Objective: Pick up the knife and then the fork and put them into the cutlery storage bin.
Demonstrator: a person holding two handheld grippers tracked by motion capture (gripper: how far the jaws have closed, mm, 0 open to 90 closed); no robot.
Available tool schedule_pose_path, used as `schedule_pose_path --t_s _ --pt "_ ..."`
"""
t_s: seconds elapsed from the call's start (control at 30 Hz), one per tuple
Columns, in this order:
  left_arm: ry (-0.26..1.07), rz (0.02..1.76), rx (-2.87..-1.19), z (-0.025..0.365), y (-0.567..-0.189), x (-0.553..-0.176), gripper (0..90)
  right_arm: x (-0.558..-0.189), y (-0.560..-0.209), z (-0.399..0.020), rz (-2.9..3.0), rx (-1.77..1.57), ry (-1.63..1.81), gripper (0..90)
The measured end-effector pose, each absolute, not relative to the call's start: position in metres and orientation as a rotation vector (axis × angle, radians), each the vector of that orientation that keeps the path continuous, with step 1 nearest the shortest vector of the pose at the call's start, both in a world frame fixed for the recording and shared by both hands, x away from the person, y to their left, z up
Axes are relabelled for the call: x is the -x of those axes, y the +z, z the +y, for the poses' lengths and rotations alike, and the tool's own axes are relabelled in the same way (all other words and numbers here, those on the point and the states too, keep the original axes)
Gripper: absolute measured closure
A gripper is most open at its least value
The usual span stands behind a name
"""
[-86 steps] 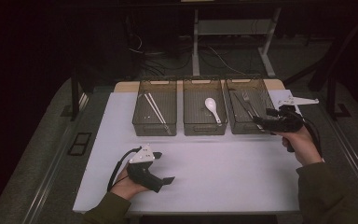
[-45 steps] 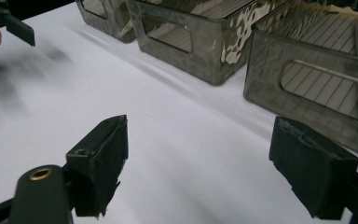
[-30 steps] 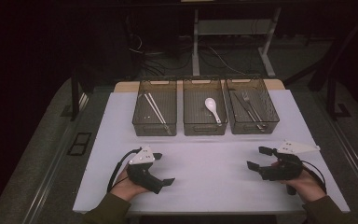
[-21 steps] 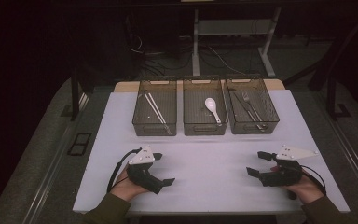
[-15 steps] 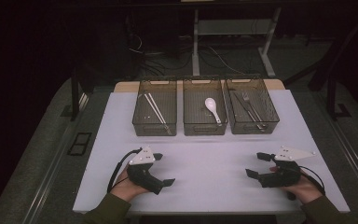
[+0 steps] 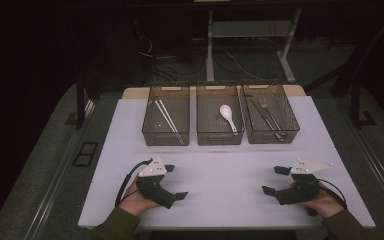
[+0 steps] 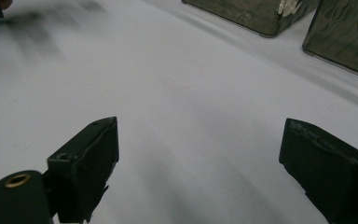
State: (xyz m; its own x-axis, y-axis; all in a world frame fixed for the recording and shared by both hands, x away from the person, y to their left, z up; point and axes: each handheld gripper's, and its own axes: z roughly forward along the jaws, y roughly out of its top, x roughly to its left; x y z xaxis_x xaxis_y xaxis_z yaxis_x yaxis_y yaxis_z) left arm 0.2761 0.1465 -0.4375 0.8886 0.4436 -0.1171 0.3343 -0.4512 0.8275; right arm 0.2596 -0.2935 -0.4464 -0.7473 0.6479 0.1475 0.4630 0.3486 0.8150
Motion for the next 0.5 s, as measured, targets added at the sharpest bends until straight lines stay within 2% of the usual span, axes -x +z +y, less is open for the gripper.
schedule_pose_path --t_s 0.5 --pt "0.147 0.556 -2.093 0.1462 -0.4381 -0.2765 0.0 -0.2582 -0.4454 -0.2922 2.407 -0.988 1.355 11.9"
